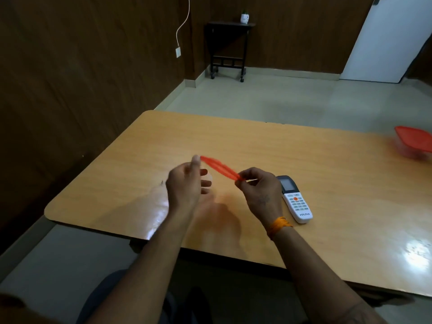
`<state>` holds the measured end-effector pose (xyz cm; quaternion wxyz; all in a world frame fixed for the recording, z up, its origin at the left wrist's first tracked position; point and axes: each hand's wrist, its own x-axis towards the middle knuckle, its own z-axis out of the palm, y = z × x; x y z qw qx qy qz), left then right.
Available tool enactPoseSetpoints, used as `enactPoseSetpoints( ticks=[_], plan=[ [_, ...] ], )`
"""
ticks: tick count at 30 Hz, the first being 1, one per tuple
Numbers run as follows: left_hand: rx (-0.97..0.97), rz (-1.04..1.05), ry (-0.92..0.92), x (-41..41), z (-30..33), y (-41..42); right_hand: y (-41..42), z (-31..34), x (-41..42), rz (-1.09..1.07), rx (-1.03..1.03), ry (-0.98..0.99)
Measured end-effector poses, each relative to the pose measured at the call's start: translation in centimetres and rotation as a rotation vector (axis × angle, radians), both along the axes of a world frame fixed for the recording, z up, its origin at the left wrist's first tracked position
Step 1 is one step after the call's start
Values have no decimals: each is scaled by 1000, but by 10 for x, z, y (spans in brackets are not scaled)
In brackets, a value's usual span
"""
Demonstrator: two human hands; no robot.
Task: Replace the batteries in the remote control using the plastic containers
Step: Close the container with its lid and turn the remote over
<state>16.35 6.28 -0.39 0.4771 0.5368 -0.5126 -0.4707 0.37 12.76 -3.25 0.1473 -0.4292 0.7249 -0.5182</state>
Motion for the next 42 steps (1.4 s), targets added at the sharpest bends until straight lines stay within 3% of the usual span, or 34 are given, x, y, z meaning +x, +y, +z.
enactPoseSetpoints(
  ticks=[4, 9, 14, 23, 42],
  plan=[
    [44, 120, -35, 27, 5, -21, -9, 5, 17, 94, -54, 94],
    [75, 85, -106, 49, 3, -47, -36, 7, 37, 10, -16, -157],
    [-144, 71, -527, 64, -3, -64, -57, 6, 48, 39, 83, -300],
    [-194, 59, -892, 56, -18, -79, -88, -13, 49, -49, 195, -240],
    [-31, -103, -869, 64, -28, -93, -96, -33, 54, -68, 84, -263]
  ],
)
